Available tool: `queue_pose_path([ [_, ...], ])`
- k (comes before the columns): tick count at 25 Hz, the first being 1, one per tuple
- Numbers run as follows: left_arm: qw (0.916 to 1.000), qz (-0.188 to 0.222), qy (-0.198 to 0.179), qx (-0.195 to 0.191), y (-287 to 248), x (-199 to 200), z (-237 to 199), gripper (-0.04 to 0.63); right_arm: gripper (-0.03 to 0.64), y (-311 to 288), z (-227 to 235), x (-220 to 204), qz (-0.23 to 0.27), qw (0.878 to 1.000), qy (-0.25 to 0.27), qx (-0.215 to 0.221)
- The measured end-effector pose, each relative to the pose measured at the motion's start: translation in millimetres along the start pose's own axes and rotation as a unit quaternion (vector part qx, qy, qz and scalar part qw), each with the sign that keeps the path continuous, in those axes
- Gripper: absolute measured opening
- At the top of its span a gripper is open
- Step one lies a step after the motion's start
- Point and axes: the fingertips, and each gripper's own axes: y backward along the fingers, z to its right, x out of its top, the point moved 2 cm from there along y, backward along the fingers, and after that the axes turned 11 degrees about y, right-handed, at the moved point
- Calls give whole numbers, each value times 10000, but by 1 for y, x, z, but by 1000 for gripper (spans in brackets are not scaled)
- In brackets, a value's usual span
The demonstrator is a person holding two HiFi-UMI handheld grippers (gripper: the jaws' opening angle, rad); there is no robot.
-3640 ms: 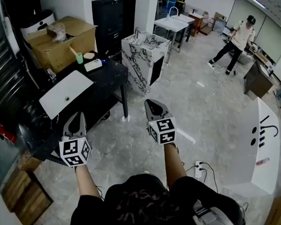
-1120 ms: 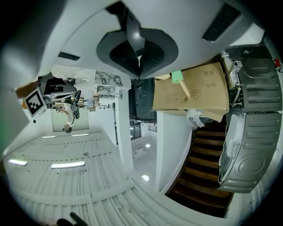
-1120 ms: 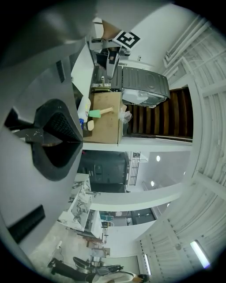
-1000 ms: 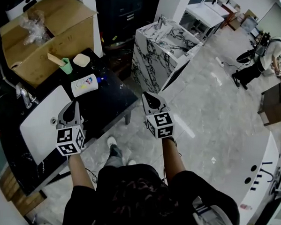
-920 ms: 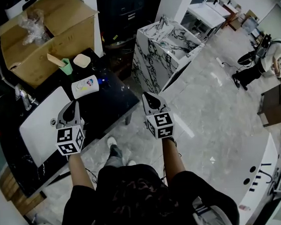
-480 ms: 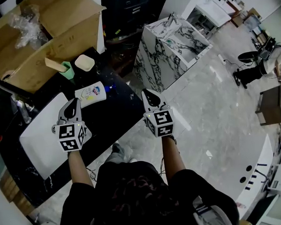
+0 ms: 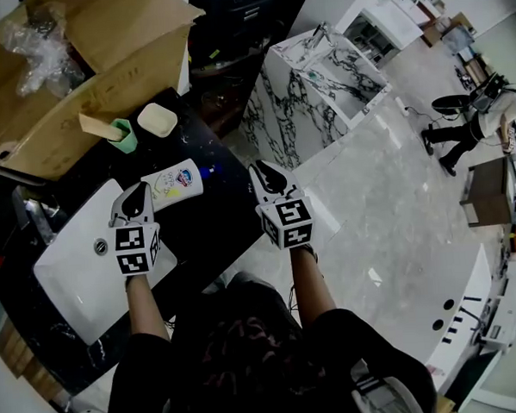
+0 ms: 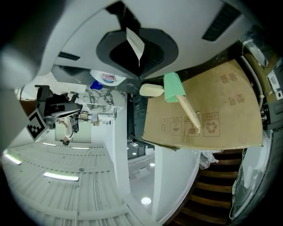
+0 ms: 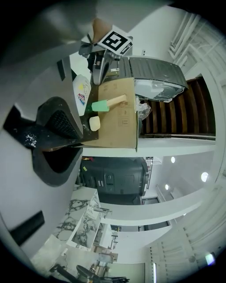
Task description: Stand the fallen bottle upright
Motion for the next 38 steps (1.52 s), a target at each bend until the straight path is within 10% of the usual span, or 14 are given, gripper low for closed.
queue_pose_path([
  [15,9992,-290,-270,58,-13,-17,-7,17,178,-52,-44,-9,-359,9968,-131,699],
  [38,9998,-166,-79,59,-15,-18,-7,17,80,-83,-52,-27,-574,9950,-219,787],
])
